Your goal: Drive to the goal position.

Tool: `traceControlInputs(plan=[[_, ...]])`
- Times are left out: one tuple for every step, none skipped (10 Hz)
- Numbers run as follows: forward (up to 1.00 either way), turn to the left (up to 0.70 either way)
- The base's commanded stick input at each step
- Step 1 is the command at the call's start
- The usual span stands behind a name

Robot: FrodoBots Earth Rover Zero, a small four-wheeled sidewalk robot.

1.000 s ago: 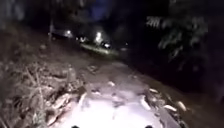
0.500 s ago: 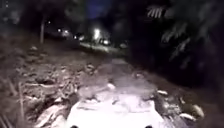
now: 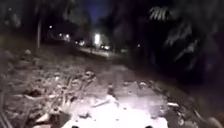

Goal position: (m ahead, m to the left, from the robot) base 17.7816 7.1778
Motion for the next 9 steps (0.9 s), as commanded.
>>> traceControlInputs(plan=[[0.7, 0.0], [0.7, 0.0], [0.7, 0.0], [0.7, 0.0], [0.7, 0.0], [0.7, 0.0], [0.7, 0.0], [0.7, 0.0], [0.7, 0.0]])
